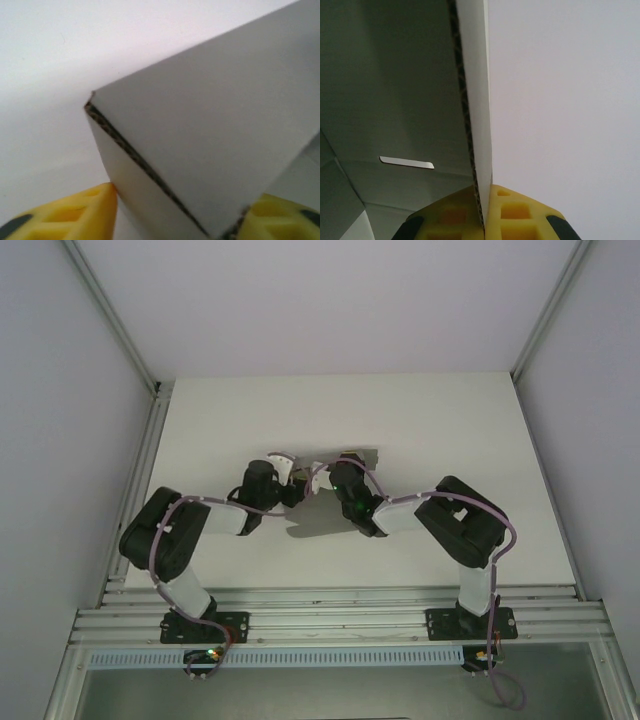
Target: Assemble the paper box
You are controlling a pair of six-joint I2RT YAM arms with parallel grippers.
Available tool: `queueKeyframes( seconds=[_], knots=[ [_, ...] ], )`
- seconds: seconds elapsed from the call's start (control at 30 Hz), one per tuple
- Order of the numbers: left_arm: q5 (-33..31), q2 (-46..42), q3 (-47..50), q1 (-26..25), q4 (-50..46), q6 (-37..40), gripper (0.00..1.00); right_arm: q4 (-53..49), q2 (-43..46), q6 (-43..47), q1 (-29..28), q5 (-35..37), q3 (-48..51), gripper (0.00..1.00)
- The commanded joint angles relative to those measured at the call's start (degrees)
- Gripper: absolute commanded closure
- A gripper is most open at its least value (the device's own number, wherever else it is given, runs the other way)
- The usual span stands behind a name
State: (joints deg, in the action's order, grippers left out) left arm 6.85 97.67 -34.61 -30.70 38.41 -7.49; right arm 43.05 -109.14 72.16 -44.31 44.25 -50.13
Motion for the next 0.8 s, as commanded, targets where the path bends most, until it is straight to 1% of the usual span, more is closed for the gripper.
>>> queueKeyframes(
  seconds=[0.0, 0.1, 0.17, 0.2, 0.23, 0.3, 0.37, 0.4, 0.43, 0.47, 0.57, 0.6, 0.67, 0.77],
  knots=[
    [-9.0, 1.7, -2.4, 0.1, 2.7, -1.4, 0.67, -7.0, -1.7, -2.6, -1.2, -2.1, 0.4, 1.0],
    [-13.4, 2.4, -3.0, -0.4, 2.2, -1.8, 0.83, -7.4, -1.7, -3.2, -1.2, -1.8, 0.5, 1.0],
    [-17.4, 2.8, -3.2, -0.8, 2.0, -2.2, 0.88, -7.8, -1.5, -3.6, -1.2, -1.8, 0.6, 1.0],
    [-17.7, 3.0, -3.4, -0.8, 1.8, -1.9, 0.78, -8.2, -1.3, -4.0, -1.2, -1.8, 0.6, 1.0],
    [-19.0, 3.3, -3.6, -1.0, 1.5, -1.9, 0.74, -8.8, -1.1, -4.6, -1.2, -2.0, 0.8, 1.0],
    [-21.8, 3.9, -4.2, -1.2, 1.4, -2.5, 0.8, -10.5, -0.4, -6.1, -1.2, -2.6, 0.7, 1.0],
    [-27.2, 4.7, -5.5, -1.3, -0.6, -4.8, 0.9, -11.8, 0.1, -7.3, -1.2, -2.9, 0.6, 1.0],
    [-29.4, 5.1, -6.3, -1.3, -2.0, -5.6, 0.96, -12.2, 0.3, -7.5, -1.3, -3.0, 0.7, 1.0],
    [-30.7, 5.4, -6.9, -1.4, -3.3, -6.4, 1.0, -12.5, 0.5, -7.8, -1.3, -3.2, 0.7, 1.0],
    [-30.5, 5.6, -7.3, -1.4, -3.9, -6.2, 1.0, -12.7, 0.5, -7.8, -1.3, -3.3, 0.6, 1.0],
    [-38.1, 6.1, -7.8, -2.8, -5.6, -7.3, 1.0, -12.8, 0.5, -7.8, -1.3, -3.2, 0.6, 1.0],
    [-41.2, 6.4, -8.5, -3.1, -7.9, -8.7, 1.0, -13.0, 0.4, -7.9, -1.3, -3.2, 0.6, 1.0],
    [-44.8, 7.4, -9.5, -3.2, -10.5, -10.1, 1.0, -13.2, 0.3, -8.1, -1.3, -3.3, 0.3, 1.0],
    [-47.1, 9.1, -10.5, -3.5, -12.7, -11.6, 1.0, -13.6, 0.1, -8.5, -1.3, -3.3, 0.2, 1.0]
  ],
)
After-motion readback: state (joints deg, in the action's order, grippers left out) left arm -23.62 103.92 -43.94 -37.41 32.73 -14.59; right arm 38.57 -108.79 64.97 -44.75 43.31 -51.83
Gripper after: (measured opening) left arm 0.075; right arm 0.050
